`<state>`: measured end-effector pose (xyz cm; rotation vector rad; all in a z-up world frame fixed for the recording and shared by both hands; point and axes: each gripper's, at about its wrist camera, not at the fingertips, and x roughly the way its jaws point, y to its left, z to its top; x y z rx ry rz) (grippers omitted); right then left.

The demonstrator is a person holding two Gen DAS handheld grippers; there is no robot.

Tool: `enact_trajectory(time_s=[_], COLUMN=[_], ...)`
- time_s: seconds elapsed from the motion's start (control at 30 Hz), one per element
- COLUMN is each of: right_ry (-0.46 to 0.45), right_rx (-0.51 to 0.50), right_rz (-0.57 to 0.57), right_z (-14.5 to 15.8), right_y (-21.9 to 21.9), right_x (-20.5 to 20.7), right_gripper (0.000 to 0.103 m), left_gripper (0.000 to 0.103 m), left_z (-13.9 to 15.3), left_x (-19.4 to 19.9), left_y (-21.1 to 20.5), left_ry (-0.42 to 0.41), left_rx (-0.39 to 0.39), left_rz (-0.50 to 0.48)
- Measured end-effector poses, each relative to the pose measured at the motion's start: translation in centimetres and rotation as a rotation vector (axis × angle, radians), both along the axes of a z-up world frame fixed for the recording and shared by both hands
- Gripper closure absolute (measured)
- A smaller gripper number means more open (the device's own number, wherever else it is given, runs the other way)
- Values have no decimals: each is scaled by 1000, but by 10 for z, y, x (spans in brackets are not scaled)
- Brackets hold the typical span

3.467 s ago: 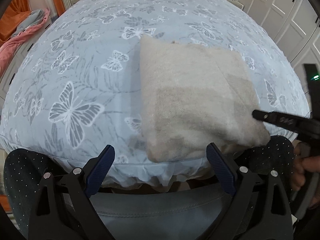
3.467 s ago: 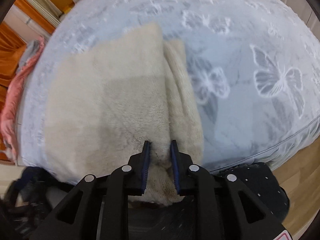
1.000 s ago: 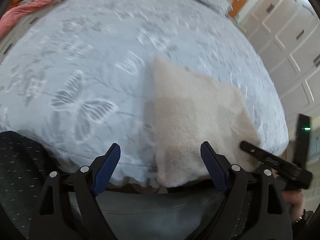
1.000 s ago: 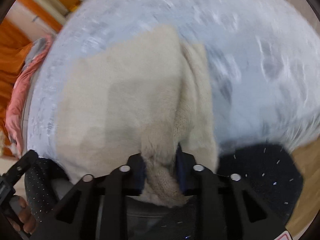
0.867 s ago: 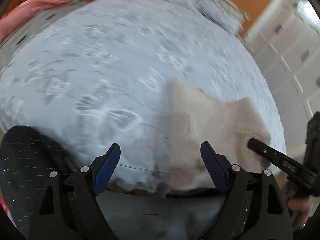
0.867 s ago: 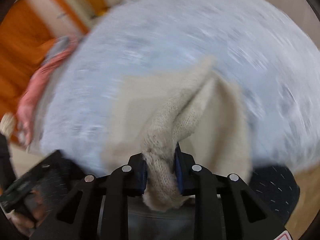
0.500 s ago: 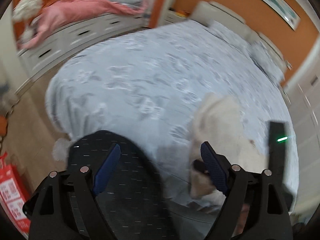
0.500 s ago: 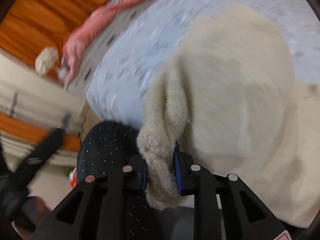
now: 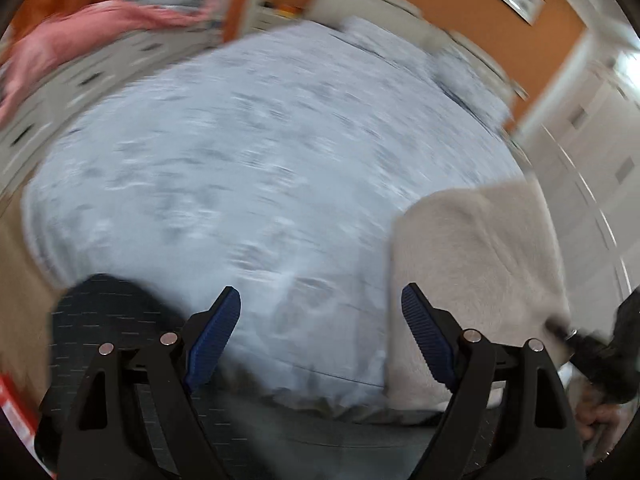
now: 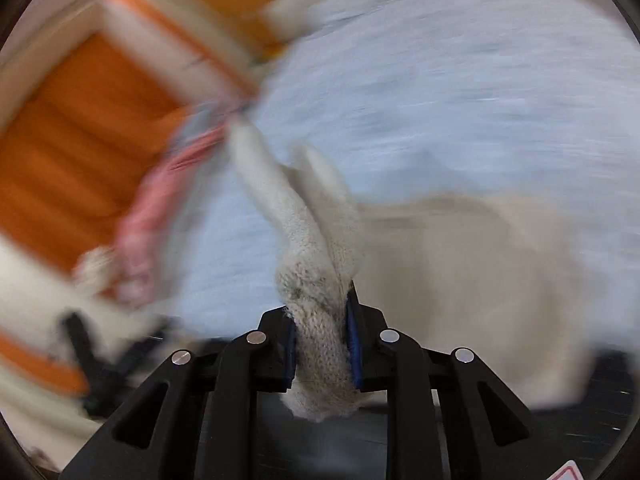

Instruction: Fold small clothes

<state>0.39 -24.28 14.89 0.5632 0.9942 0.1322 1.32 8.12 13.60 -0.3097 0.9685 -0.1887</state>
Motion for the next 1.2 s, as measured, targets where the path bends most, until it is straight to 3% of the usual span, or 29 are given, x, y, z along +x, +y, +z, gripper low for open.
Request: enact_trajectory(time_s=[0.07,0.13,0.17,0.2,0.3,0.37,0.43,0.5,0.57,0.7,0.73,0.77,0.8,1.0,1.07,1.17,1.2], right_ry=[208,341,366,286,157,81,58,101,223,269,274,273,261,33,76,353,338], right_rx=[-46,-110,-135,-87,-28,-84,-139,-163,-186,-116,-90,-79,-70,-39,-76,-141,-118], right_rz=[-106,-168,-213,-239,-298,-288,-249,-236,-258,-292,-264,-240,-202,-199,-189,-156,-173], right_z=[-60,-110,-124,-117,-85,-62,-59,-75,-104,-126,-130,-131,-130,-59,-72,-144,-143], right_y=[-63,-91,-101,-105,-106,-96,-91,-99,-107,-116,-116,-113,-110,-95,-96,-100,-102], right_x=[-30,-47,-58,-67,-75,-67,-55,-45,-34,-36,-32,-31,-27,-43,-38,-23,-25], right_gripper=[81,80,85,79,76,76,76,73,72,52,56,68,87,89,89,89,89], left_gripper=[22,22,22,22,22,22,22,22,22,22,22,22,22,22,21,21,21], left_z=[-11,-24,-31,-35,-52,-64,-78,-92,-98,-101,-101,-101,-100,-91,-93,-99,-98], left_x=[4,8,9,8,9,11,13,13,12,7,7,7,6,5,5,5,4], left_y=[-41,-83,-106,-121,-170,-189,-203,-214,-215,-215,-215,-216,-217,-218,-219,-218,-216], left_ry=[32,79,107,120,162,185,206,239,254,233,229,228,227,184,186,214,209], left_rx=[-7,-6,-12,-10,31,44,105,166,183,223,231,237,238,258,266,275,271], left_rz=[-92,-177,-226,-252,-321,-345,-344,-340,-340,-348,-350,-351,-351,-354,-356,-350,-350])
